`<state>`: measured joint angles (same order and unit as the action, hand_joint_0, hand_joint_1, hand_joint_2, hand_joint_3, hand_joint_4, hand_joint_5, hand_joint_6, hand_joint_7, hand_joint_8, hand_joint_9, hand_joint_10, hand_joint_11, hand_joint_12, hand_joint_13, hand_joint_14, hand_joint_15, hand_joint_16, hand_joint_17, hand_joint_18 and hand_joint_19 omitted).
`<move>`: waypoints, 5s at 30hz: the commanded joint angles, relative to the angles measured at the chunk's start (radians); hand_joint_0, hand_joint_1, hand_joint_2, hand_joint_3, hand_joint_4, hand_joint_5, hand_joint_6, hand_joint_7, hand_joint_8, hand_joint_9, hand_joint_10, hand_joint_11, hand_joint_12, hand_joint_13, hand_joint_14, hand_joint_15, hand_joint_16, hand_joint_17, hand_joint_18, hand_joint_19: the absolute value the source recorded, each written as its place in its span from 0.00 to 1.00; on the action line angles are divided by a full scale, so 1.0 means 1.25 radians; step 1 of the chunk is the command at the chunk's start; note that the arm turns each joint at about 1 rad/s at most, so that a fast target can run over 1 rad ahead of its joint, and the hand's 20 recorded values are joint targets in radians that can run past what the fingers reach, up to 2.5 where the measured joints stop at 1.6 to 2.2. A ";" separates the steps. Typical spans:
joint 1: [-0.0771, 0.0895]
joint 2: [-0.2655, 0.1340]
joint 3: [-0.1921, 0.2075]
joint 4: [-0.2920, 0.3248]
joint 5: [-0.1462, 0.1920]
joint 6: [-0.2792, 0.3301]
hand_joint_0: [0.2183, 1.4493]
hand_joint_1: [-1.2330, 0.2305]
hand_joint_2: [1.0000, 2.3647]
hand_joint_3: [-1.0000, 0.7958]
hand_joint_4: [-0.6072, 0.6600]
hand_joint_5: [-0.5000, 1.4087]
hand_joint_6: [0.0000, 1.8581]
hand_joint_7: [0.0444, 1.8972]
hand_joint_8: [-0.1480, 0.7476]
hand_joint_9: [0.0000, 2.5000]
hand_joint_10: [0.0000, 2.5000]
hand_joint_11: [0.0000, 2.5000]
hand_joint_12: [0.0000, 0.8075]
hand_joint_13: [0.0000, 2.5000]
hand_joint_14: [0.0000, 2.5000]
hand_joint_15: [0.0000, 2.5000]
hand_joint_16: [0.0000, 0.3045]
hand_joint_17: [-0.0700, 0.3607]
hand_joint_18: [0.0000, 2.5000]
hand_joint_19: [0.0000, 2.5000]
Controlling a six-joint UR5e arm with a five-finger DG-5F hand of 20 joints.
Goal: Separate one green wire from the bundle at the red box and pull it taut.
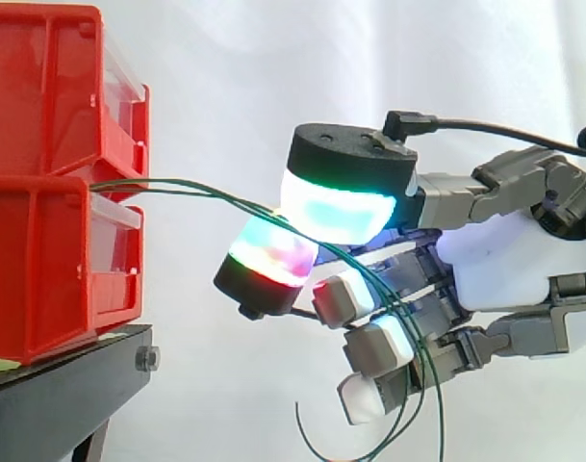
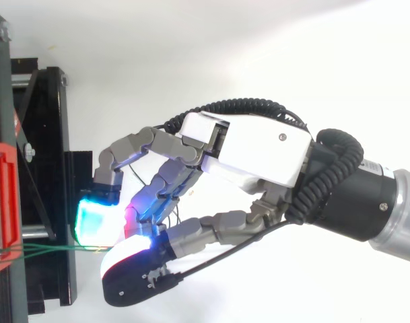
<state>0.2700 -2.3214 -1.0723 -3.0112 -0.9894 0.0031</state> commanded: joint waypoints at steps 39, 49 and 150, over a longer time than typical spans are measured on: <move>0.000 0.000 -0.001 0.002 0.000 0.001 0.34 0.33 0.01 0.38 0.49 0.17 0.50 0.50 0.47 0.48 0.01 0.44 0.41 0.46 0.01 0.37 0.16 0.42 0.32 0.29; 0.000 0.000 -0.001 0.004 0.000 0.000 0.31 0.53 0.01 0.36 0.54 0.17 0.48 0.47 0.47 0.48 0.01 0.43 0.43 0.46 0.01 0.38 0.17 0.44 0.32 0.31; 0.005 -0.001 -0.012 0.012 0.000 0.004 0.35 0.31 0.01 0.33 0.50 0.17 0.49 0.49 0.45 0.51 0.01 0.46 0.40 0.48 0.01 0.37 0.16 0.42 0.34 0.29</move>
<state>0.2759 -2.3222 -1.0872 -2.9978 -0.9896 0.0077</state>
